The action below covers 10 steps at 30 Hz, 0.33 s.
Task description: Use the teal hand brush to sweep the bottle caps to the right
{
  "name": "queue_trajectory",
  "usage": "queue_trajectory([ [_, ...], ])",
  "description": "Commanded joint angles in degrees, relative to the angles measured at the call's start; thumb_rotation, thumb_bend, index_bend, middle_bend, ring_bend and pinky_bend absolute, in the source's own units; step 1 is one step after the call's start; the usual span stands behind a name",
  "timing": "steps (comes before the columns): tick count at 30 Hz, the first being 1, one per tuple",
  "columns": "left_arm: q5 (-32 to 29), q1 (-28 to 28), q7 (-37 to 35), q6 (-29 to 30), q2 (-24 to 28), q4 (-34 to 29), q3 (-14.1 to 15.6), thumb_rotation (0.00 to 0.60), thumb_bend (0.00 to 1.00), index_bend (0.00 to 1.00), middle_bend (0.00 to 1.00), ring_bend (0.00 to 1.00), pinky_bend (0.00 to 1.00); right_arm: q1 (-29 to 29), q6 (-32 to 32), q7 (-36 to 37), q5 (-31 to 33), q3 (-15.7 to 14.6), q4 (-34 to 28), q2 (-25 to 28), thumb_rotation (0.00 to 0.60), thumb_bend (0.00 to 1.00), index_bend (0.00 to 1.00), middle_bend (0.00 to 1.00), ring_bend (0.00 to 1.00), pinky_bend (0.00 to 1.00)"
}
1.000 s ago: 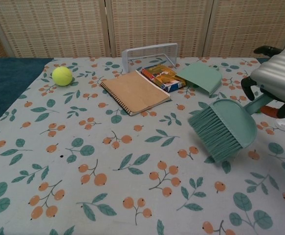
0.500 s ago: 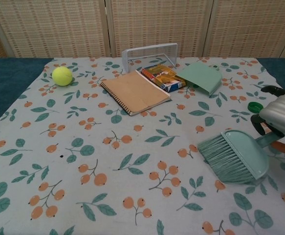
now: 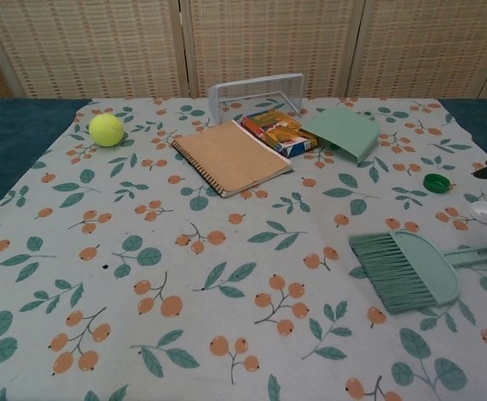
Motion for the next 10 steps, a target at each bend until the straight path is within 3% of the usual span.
queue_trajectory([
  [1,1.61,0.09,-1.19,1.68,-0.89,1.45,-0.28,0.6,0.41,0.0,0.0,0.0,0.09,-8.18,11.5,14.79,-6.14,0.56,3.9,0.79,0.6,0.24,0.0,0.0,0.0,0.0],
  [4,2.32,0.08,-1.65,2.26,-1.25,2.3,-0.28,0.6,0.41,0.0,0.0,0.0,0.09,-9.91,12.18,16.98,-7.72,-0.54,4.21,2.18,0.6,0.24,0.0,0.0,0.0,0.0],
  [10,1.8,0.03,-1.32,1.57,-0.86,1.82,-0.15,0.6,0.41,0.0,0.0,0.0,0.08,-11.21,12.2,19.87,-9.33,0.4,3.41,3.92,0.6,0.24,0.0,0.0,0.0,0.0],
])
